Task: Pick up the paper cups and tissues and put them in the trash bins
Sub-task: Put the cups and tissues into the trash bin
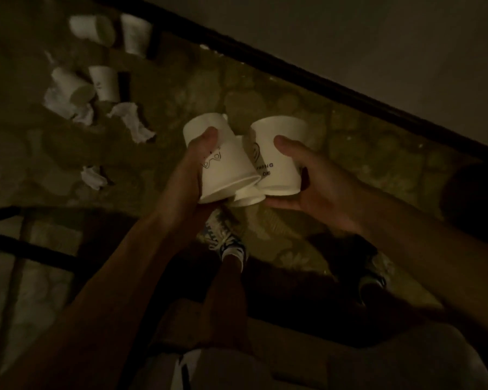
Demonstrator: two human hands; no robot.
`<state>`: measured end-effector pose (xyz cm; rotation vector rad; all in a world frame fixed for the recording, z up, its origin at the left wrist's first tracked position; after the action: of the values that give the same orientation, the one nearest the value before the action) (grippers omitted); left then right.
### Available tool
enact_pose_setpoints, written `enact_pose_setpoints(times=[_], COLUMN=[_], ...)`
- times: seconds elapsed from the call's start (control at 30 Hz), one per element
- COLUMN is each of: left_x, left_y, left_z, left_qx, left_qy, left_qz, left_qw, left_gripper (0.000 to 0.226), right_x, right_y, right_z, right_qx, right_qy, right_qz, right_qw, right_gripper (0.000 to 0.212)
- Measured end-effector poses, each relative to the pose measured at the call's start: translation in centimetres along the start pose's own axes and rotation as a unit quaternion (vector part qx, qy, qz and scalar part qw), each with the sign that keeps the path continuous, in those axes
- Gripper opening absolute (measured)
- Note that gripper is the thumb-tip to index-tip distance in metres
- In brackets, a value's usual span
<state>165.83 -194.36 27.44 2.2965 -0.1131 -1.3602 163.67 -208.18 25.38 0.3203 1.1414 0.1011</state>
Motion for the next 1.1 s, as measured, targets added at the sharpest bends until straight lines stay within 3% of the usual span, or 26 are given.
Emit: enact_pose_setpoints(times=[0.13, 0.33, 0.4, 0.57, 0.67, 0.77, 0.87, 0.97, 1.1], left_x=[-0.1, 1.0, 1.3, 0.9, 1.0, 2.3, 5.0, 8.6, 13.8], left_y=[8.5, 27.6, 34.4, 50.8, 58.1, 62.5, 64.7, 66.1, 66.8], left_z=[4.0, 15.2, 20.1, 32.3, 39.4, 46.4, 52.5, 57.3, 61.6], left_qx=[0.083, 0.152, 0.173, 0.270, 0.328, 0.372, 0.409, 0.463, 0.545], left_qy=[0.003, -0.020, -0.037, -0.042, -0.043, -0.059, -0.096, -0.124, -0.145], left_qz=[0.003, 0.108, 0.139, 0.274, 0.327, 0.328, 0.309, 0.279, 0.275], left_qw=[0.997, 0.982, 0.974, 0.922, 0.885, 0.867, 0.853, 0.832, 0.778], left_gripper=[0.030, 0.026, 0.028, 0.019, 0.030, 0.028, 0.033, 0.055, 0.056], right_x=[-5.8, -17.1, -21.8, -33.5, -37.6, -39.4, -39.2, -37.1, -33.0], right_y=[-8.5, -26.8, -33.6, -48.3, -55.3, -60.9, -65.5, -69.4, -74.3], right_z=[-1.9, -6.1, -7.5, -12.8, -17.6, -22.6, -26.6, -28.7, -30.5], right_qx=[0.119, 0.189, 0.198, 0.236, 0.325, 0.388, 0.442, 0.486, 0.499], right_qy=[-0.030, -0.102, -0.140, -0.221, -0.228, -0.219, -0.203, -0.194, -0.154], right_qz=[-0.029, -0.139, -0.185, -0.308, -0.370, -0.398, -0.400, -0.364, -0.363], right_qw=[0.992, 0.967, 0.952, 0.895, 0.840, 0.802, 0.777, 0.770, 0.772], right_gripper=[0.044, 0.065, 0.063, 0.052, 0.068, 0.075, 0.067, 0.045, 0.054])
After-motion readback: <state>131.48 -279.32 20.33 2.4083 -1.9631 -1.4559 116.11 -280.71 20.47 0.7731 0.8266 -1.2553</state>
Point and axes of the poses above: each hand's wrist, its own x-axis towards the middle knuckle, its own y-axis out of the palm, z = x × y, the point moved 10 cm from there along x, towards the middle knuckle, and after that the axes turned 6 degrees about -x, right-handed, at the moved point
